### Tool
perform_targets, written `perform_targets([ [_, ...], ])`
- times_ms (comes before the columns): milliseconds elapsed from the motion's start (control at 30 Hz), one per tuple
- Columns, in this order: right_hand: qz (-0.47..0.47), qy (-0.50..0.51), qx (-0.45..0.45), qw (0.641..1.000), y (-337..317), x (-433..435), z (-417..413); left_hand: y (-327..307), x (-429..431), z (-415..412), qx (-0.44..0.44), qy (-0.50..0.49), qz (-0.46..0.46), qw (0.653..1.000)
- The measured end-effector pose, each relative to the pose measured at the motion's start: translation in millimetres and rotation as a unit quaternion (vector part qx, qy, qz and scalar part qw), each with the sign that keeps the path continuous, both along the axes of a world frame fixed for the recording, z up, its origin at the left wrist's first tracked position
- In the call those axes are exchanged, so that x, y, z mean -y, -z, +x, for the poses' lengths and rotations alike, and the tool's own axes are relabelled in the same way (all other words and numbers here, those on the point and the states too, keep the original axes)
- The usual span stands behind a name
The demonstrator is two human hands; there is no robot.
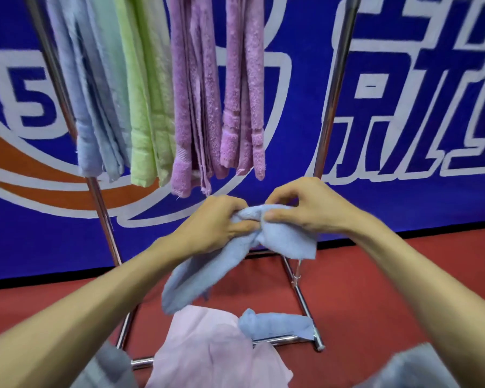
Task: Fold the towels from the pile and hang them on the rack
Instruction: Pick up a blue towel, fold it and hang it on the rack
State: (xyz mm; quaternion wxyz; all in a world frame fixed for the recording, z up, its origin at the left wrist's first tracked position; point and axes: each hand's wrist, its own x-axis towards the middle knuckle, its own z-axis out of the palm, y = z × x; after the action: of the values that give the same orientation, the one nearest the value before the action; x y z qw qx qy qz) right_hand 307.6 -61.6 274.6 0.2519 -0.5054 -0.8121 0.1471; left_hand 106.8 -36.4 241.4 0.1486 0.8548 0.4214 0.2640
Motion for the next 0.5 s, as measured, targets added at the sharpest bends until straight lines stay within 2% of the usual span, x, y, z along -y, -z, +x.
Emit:
perform_targets([
  [233, 0.108, 0.048, 0.054, 0.992, -87.2, 9.2, 10.1, -82.4, 15.8, 6.7, 0.02, 0.008, 0.055, 0.998],
  [367, 0.142, 0.051, 0.074, 0.986, -127.6, 16.1, 12.0, -110.0, 22.5, 3.6, 0.053, 0.009, 0.038, 0.998],
  [500, 0.179, 0.096, 0.084, 0.975, -163.3, 23.2, 19.0, -135.1, 28.7, -4.1, 0.062, 0.003, 0.042, 0.997],
])
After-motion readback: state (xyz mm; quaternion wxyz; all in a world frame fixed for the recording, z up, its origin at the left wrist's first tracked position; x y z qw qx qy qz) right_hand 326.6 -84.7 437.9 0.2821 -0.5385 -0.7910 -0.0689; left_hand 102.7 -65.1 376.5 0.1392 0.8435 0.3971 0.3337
